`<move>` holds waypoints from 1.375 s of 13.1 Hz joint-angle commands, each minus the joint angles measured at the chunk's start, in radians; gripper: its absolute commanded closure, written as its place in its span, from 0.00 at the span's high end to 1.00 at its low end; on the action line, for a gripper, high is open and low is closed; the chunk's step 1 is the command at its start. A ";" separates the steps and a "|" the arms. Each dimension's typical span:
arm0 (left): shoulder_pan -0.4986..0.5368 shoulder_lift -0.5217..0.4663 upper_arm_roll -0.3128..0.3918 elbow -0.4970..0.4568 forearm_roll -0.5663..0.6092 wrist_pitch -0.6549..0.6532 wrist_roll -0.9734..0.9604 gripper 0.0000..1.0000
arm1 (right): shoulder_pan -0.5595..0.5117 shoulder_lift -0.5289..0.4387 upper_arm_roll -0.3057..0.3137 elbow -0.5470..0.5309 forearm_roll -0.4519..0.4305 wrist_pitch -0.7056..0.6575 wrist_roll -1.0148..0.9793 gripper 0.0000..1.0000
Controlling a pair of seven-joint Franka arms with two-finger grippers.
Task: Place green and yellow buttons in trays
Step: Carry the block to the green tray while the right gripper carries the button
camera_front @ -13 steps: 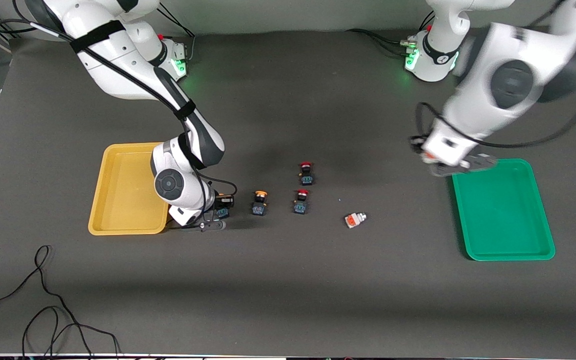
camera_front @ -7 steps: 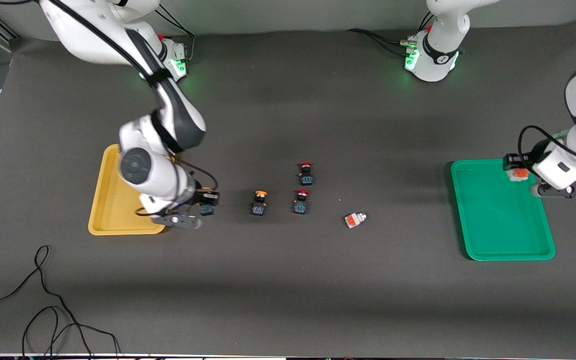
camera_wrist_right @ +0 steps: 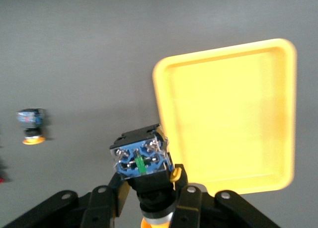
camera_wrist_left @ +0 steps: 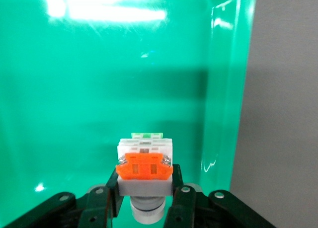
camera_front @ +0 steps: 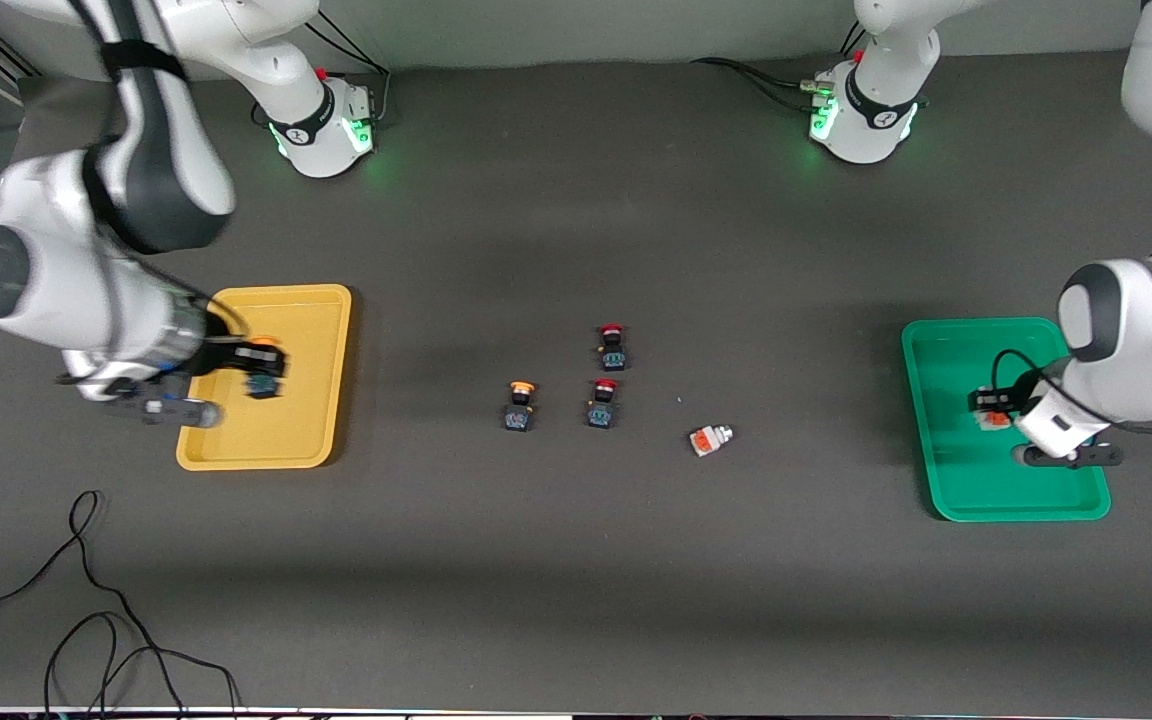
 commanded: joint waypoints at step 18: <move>-0.008 -0.124 -0.097 0.440 0.004 -0.534 0.013 1.00 | 0.074 0.233 -0.059 -0.409 0.129 0.669 -0.132 0.00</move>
